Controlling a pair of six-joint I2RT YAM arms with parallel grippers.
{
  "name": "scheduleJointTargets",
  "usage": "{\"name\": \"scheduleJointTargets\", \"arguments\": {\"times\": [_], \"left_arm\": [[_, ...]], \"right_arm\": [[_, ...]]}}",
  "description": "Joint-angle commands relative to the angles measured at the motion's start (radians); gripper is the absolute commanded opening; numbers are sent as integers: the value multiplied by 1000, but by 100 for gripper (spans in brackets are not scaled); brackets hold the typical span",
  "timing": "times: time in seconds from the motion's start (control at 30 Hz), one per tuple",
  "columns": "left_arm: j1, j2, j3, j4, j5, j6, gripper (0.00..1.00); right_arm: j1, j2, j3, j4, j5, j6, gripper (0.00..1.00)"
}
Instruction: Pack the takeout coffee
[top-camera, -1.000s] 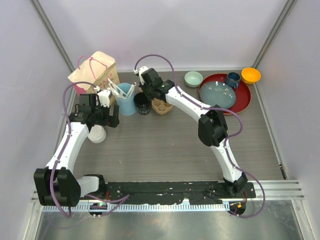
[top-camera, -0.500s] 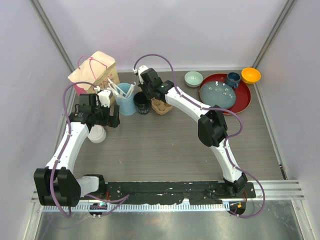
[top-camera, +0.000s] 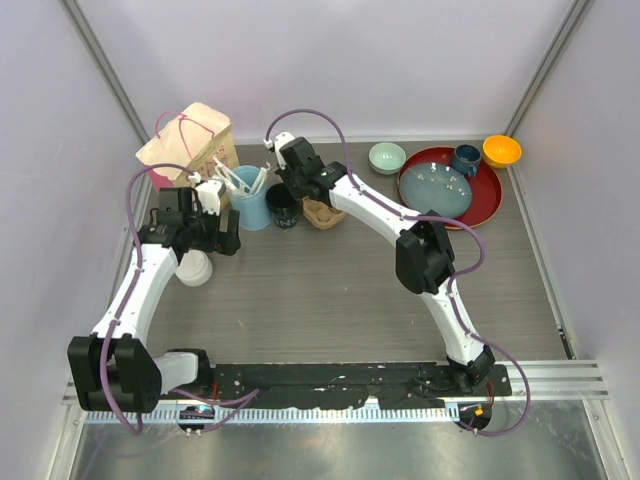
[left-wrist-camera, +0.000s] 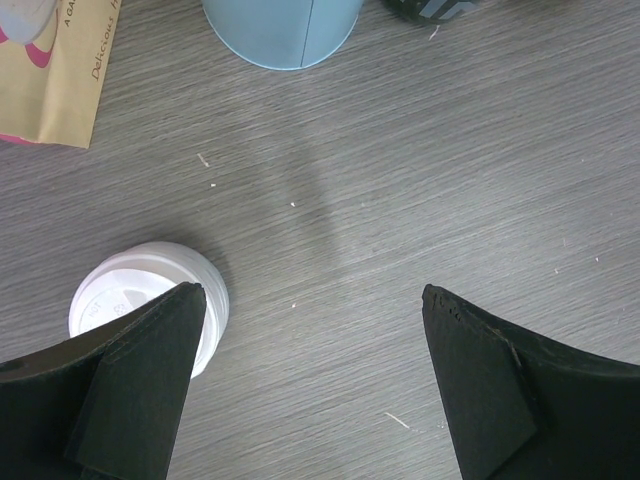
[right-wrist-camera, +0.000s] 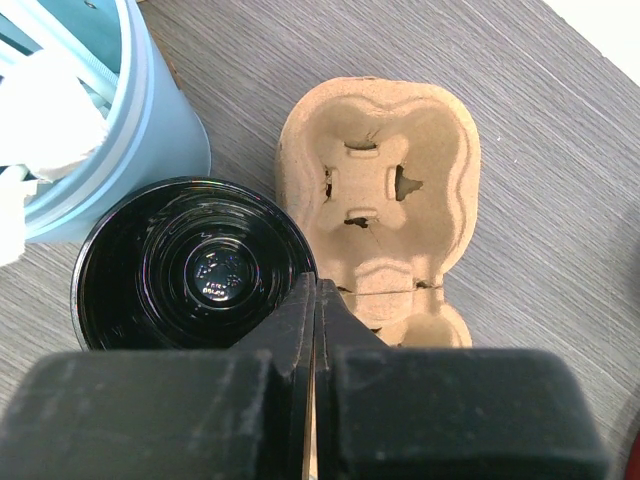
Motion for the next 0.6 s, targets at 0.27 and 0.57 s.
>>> {"name": "scheduleJointTargets", "arguments": {"times": [0.27,0.57], "left_arm": [[4,1,41,-13,23,13,94],[4,0,49,-23,26,19,94]], "right_arm": [[10,-112,-18,35,6,-6,1],[8,-147,-41,87,-17,14,1]]}}
